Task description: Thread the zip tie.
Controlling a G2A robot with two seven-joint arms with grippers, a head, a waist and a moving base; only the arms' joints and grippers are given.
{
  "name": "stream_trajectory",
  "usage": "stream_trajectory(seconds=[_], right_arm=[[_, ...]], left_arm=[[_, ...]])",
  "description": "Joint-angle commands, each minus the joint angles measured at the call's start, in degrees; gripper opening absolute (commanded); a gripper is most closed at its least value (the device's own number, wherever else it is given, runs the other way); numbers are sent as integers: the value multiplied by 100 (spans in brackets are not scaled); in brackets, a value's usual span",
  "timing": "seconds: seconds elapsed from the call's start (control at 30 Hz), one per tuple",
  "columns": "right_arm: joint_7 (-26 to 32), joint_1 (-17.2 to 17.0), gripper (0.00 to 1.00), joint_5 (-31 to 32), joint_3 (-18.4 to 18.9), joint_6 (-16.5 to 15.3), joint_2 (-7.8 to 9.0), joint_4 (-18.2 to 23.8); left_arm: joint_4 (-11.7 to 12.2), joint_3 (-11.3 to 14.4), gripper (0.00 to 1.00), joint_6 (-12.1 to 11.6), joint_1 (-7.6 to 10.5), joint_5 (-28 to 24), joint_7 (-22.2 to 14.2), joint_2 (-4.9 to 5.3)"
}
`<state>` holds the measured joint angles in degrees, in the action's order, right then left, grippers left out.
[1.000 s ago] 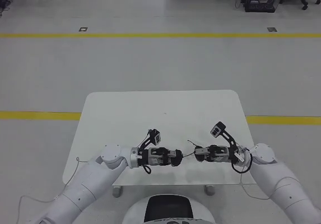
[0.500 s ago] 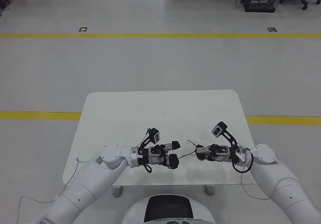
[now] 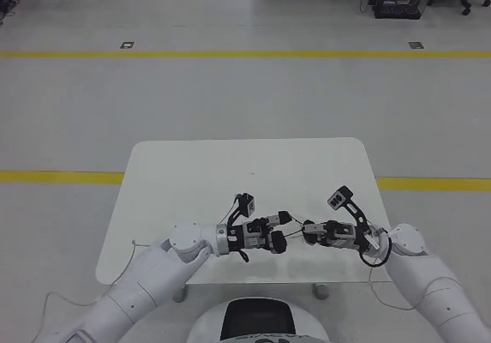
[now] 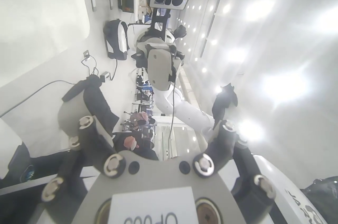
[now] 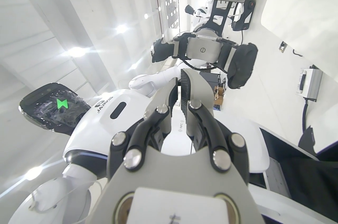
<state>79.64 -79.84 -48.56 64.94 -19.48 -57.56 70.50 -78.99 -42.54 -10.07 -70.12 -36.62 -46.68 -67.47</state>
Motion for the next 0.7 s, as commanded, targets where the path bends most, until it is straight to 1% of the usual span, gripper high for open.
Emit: stream_trajectory(seconds=[0.0, 0.13, 0.2, 0.3, 0.67], right_arm=[[0, 2, 0, 0, -2, 0, 0, -1], [0, 2, 0, 0, -2, 0, 0, -1], [-195, -20, 0, 54, -6, 30, -7, 63], [-304, -69, 0, 44, 36, 0, -12, 95], [-382, -113, 0, 97, 139, 0, -48, 78]], left_arm=[[-1, -3, 100, -5, 0, -1, 0, 0], [-1, -3, 100, -5, 0, -1, 0, 0], [-44, 16, 100, 28, -18, 30, 86, -3], [-87, 27, 100, 73, -27, 75, 168, -5], [-131, 1, 100, -2, -105, 101, 190, 12]])
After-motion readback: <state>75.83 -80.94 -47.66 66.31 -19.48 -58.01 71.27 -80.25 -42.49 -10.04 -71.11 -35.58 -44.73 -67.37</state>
